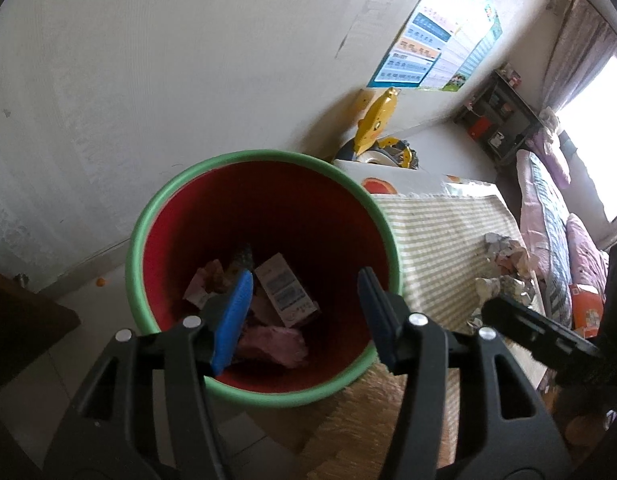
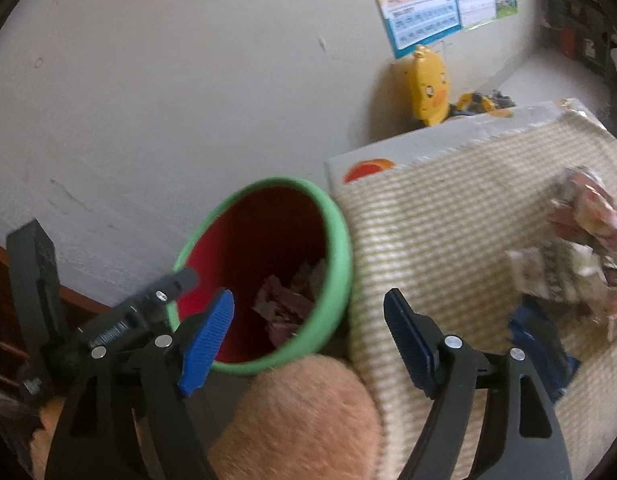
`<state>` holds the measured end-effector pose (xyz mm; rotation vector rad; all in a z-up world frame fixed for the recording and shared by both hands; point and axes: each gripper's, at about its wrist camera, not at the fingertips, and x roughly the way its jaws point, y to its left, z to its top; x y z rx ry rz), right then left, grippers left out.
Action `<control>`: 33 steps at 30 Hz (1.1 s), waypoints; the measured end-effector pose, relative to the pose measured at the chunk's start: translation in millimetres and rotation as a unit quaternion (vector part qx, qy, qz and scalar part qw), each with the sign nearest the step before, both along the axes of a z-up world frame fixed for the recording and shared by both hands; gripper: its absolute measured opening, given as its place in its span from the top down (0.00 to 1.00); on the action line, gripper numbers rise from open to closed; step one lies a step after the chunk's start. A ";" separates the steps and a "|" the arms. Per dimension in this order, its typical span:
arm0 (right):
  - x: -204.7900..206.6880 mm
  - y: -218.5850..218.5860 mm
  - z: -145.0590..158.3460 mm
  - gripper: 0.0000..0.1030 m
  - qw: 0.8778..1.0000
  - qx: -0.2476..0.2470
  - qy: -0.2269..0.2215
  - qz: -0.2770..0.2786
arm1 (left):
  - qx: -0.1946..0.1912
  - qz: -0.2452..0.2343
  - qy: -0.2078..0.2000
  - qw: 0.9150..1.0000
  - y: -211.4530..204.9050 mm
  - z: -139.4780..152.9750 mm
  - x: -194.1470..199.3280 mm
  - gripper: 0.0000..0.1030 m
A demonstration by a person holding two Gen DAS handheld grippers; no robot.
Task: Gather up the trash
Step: 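Open the left tool over the bucket dropping the wrapper while right drops the carton, then grasp the blue snack bar wrapper on the table with the right tool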
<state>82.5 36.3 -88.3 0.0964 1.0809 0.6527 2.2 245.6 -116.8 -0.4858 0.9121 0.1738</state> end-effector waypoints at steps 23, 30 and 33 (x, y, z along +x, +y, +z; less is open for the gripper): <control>13.5 -135.9 -98.7 0.60 0.973 -0.210 0.032 -0.084 | 0.025 -0.119 0.004 0.993 -110.2 17.7 2.2 0.49; -8.2 -173.3 -74.8 0.72 0.986 -0.114 0.047 -0.114 | 0.049 -0.159 0.008 0.986 -149.0 19.1 14.1 0.49; -23.2 -193.0 -63.4 0.72 0.987 -0.080 0.049 -0.130 | 0.074 -0.194 0.004 0.978 -174.3 18.3 26.3 0.49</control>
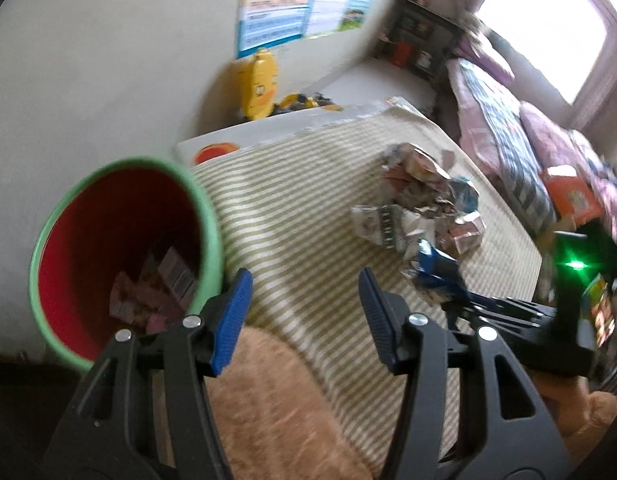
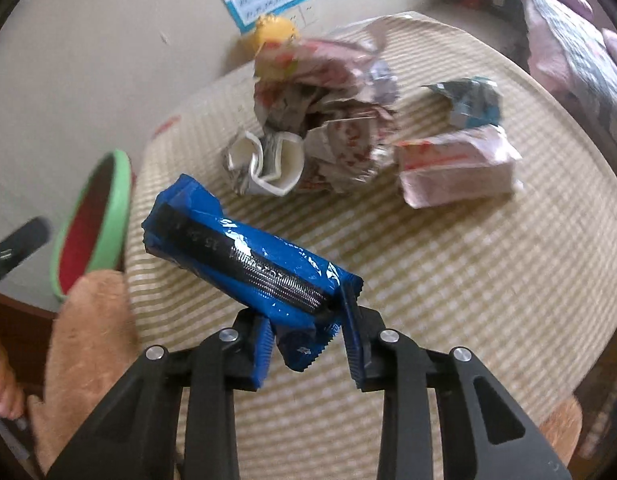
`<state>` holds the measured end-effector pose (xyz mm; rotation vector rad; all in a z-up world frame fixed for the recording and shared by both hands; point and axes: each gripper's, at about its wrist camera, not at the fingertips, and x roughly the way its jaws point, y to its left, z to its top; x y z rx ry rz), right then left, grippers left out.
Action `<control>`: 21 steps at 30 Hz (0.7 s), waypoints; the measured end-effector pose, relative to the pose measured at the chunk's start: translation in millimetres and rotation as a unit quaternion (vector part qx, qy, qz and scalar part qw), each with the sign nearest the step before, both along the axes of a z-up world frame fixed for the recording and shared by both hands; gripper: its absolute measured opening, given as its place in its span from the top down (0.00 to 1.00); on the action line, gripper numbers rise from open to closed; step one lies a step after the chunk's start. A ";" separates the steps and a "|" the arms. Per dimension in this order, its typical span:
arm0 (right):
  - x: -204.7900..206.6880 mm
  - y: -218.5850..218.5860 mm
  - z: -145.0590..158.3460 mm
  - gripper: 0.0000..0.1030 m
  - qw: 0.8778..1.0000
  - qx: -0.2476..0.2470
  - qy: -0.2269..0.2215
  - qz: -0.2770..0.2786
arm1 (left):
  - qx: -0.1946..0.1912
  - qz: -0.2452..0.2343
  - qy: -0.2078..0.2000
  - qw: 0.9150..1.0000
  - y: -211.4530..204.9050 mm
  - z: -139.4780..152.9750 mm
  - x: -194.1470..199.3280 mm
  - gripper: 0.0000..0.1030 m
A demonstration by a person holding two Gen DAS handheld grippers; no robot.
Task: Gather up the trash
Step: 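Grasp the blue snack bar wrapper on the table with the right tool, then grasp the crumpled newspaper with the left tool and lift it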
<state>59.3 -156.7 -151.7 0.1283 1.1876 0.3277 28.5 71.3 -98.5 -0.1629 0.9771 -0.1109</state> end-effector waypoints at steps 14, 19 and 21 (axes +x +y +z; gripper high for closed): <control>-36.9 -100.5 15.8 0.72 0.988 0.072 -0.011 -0.134 | -0.026 -0.039 0.078 0.996 -95.7 -50.7 73.2 0.34; -40.7 -113.4 17.3 0.71 0.985 0.086 -0.012 -0.146 | -0.031 -0.007 0.120 0.992 -109.9 -79.8 91.9 0.34; -45.1 -116.6 18.1 0.71 0.985 0.089 -0.013 -0.148 | -0.025 0.004 0.135 0.991 -113.1 -90.9 97.4 0.34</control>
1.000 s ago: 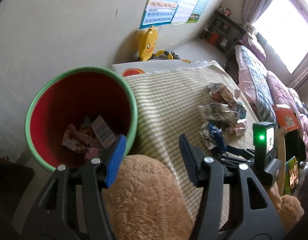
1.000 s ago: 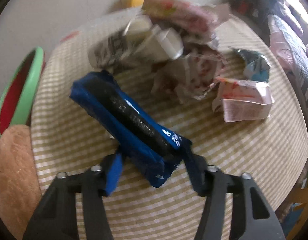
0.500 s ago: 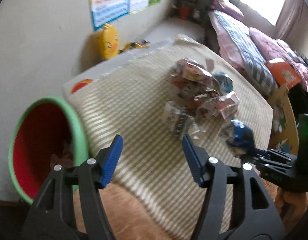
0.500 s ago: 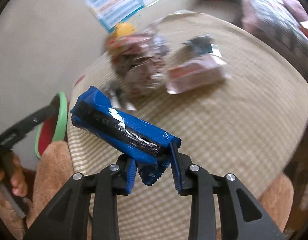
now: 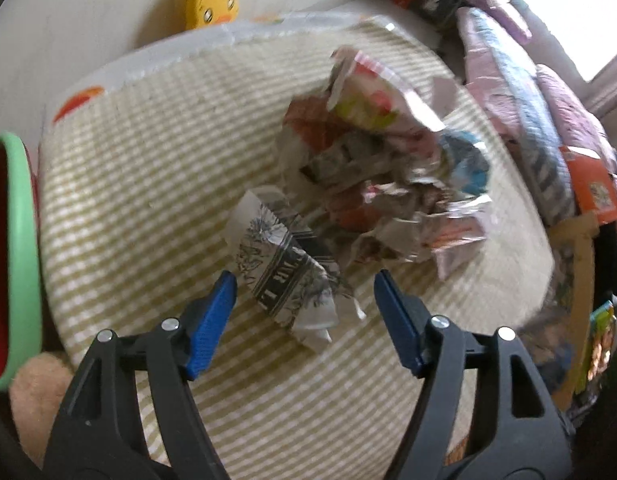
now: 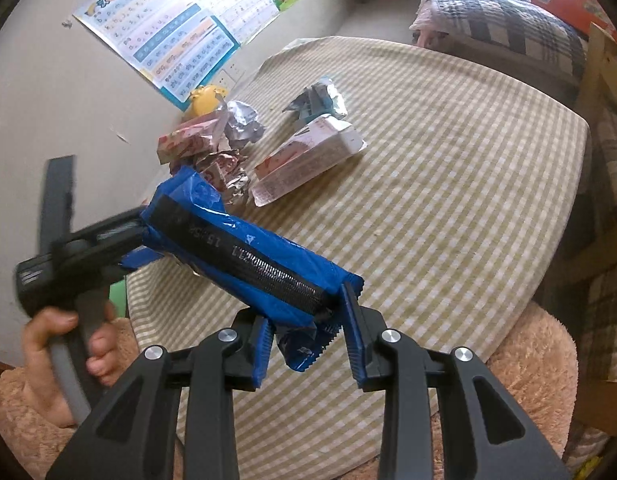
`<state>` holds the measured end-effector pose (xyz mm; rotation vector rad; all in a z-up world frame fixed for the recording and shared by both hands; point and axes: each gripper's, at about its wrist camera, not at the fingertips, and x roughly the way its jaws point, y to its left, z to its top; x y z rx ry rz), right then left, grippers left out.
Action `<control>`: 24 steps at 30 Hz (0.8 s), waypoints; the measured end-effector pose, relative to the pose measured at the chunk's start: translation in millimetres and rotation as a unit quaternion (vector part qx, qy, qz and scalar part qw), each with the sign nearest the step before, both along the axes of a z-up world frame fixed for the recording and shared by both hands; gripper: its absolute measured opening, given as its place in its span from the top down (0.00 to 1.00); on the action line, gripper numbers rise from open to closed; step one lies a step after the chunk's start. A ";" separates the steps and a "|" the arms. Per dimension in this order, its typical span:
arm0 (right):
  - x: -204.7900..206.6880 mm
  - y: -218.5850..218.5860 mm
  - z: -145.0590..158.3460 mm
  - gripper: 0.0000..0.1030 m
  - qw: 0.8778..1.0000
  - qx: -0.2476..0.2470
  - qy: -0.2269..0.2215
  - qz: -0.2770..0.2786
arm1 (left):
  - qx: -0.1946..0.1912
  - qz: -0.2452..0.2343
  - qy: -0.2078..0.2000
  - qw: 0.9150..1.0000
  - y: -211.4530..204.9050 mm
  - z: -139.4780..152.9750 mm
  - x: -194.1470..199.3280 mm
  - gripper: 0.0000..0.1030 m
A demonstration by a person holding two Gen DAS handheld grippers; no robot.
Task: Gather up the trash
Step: 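Grasp the crumpled newspaper with the left tool and lift it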
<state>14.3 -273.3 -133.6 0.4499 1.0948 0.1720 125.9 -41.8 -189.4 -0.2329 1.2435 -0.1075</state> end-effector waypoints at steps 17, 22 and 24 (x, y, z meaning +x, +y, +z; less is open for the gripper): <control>2.5 -0.4 -4.8 0.70 1.000 0.015 0.004 -0.001 | 0.010 -0.012 0.001 1.000 12.0 -0.4 -34.6 0.53; 3.4 1.8 -3.3 0.70 1.000 0.015 0.003 0.002 | 0.029 -0.041 -0.034 0.998 6.3 19.3 -48.8 0.52; 3.7 3.1 -1.8 0.70 1.000 0.014 0.002 0.004 | 0.039 -0.056 -0.051 0.996 2.1 29.1 -54.3 0.52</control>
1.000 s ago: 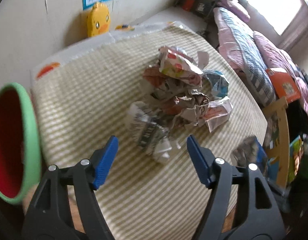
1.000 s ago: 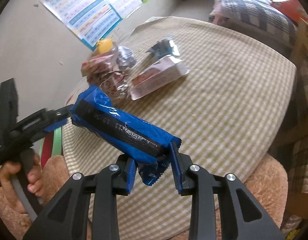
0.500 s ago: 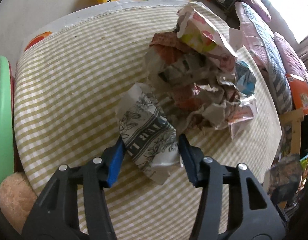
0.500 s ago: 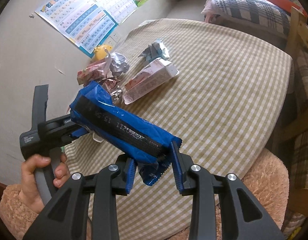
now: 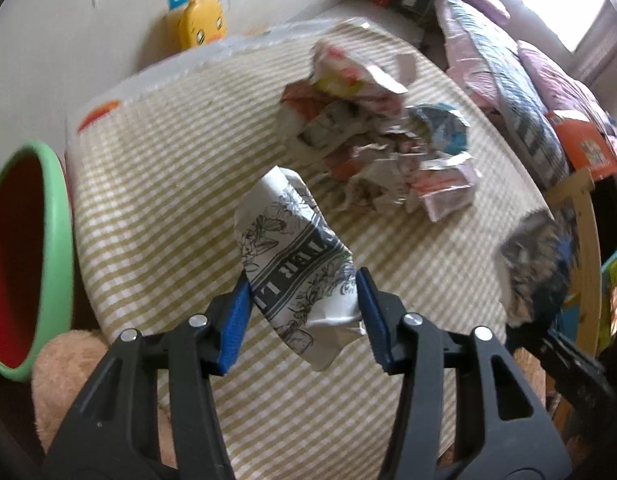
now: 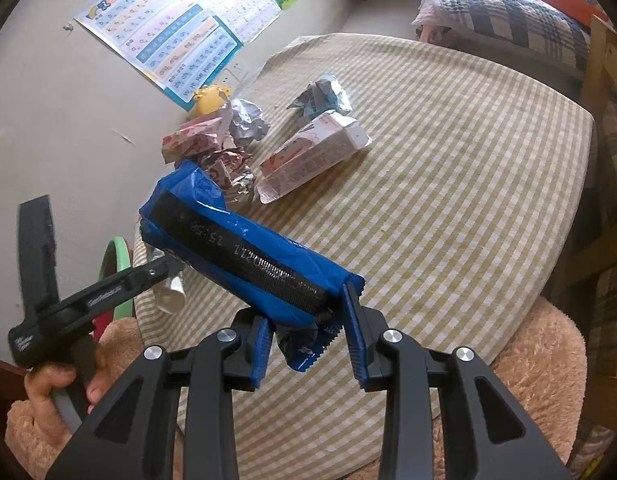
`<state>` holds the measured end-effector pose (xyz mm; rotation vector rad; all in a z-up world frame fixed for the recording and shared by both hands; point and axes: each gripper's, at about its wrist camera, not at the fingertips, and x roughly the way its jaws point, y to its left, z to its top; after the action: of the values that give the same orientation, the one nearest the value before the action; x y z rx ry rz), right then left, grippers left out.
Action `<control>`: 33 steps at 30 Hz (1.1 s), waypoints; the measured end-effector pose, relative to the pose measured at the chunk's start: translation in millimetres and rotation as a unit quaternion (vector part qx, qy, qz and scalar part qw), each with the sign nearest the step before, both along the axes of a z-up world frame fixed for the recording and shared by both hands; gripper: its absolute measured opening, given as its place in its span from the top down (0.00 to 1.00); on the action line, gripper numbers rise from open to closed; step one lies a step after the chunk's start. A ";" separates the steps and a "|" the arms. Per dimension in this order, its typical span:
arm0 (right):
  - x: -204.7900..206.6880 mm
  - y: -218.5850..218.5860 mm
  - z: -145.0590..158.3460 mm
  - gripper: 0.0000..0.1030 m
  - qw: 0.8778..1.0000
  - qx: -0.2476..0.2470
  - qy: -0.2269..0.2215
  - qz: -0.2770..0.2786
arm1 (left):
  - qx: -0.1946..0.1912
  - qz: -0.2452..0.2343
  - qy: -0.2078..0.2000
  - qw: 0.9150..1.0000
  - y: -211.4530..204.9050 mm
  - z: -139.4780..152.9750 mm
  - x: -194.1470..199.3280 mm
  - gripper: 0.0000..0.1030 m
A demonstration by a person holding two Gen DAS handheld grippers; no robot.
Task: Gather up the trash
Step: 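Grasp the crumpled newspaper with the left tool and lift it, then carry the newspaper with left tool while right tool carries blue wrapper toward bucket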
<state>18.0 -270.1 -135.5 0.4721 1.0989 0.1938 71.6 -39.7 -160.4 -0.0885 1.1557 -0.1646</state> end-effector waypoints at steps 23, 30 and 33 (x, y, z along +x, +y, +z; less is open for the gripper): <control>0.2 23.8 15.5 0.70 1.000 -0.003 -0.010 0.025 | 0.016 -0.018 -0.054 0.998 -1.8 29.3 -27.0 0.52; 0.0 32.9 19.9 0.70 0.999 -0.007 -0.011 0.034 | 0.013 -0.018 -0.060 0.998 -0.1 31.6 -30.7 0.52; 0.0 36.4 21.6 0.71 0.999 -0.008 -0.011 0.037 | 0.012 -0.016 -0.065 0.998 2.8 33.3 -32.0 0.52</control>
<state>17.9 -233.7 -113.8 0.4140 1.0958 0.2542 39.6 -36.9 -127.1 -0.0373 1.0301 -0.1812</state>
